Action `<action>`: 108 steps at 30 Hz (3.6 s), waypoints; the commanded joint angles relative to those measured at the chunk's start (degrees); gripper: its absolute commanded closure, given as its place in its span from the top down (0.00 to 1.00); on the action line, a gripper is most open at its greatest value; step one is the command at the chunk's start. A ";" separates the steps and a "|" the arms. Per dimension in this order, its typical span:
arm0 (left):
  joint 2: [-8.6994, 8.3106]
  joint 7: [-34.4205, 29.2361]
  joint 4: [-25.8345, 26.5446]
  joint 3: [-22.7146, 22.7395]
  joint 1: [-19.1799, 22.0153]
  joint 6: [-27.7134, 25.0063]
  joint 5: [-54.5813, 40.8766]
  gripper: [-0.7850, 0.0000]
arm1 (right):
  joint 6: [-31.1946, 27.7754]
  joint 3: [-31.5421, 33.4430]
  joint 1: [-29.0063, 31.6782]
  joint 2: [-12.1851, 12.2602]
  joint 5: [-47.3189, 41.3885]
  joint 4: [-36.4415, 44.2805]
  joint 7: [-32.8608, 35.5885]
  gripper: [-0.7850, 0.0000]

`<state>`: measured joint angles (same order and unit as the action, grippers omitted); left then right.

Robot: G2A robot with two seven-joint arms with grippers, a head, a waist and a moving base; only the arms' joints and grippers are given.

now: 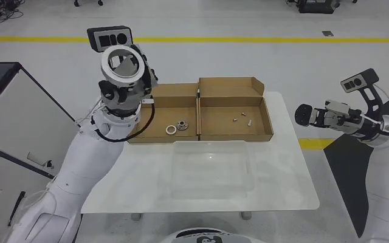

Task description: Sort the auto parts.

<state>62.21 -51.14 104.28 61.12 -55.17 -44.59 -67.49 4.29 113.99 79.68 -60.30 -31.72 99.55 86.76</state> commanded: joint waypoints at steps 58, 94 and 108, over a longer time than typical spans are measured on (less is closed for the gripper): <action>2.39 4.72 -2.53 5.26 -3.79 18.66 33.04 0.00 | 0.00 0.00 0.00 0.00 0.00 0.00 0.00 1.00; -1.27 -5.18 -18.61 5.49 2.56 43.65 98.10 0.00 | 0.00 0.00 0.00 0.00 0.00 0.00 0.00 1.00; 0.75 -7.57 -36.45 -5.12 12.30 41.43 112.62 0.00 | 0.00 0.00 0.00 0.00 0.00 0.00 0.00 1.00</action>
<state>62.73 -58.53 69.57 56.98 -43.50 -2.98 44.21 4.29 113.99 79.68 -60.30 -31.72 99.55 86.76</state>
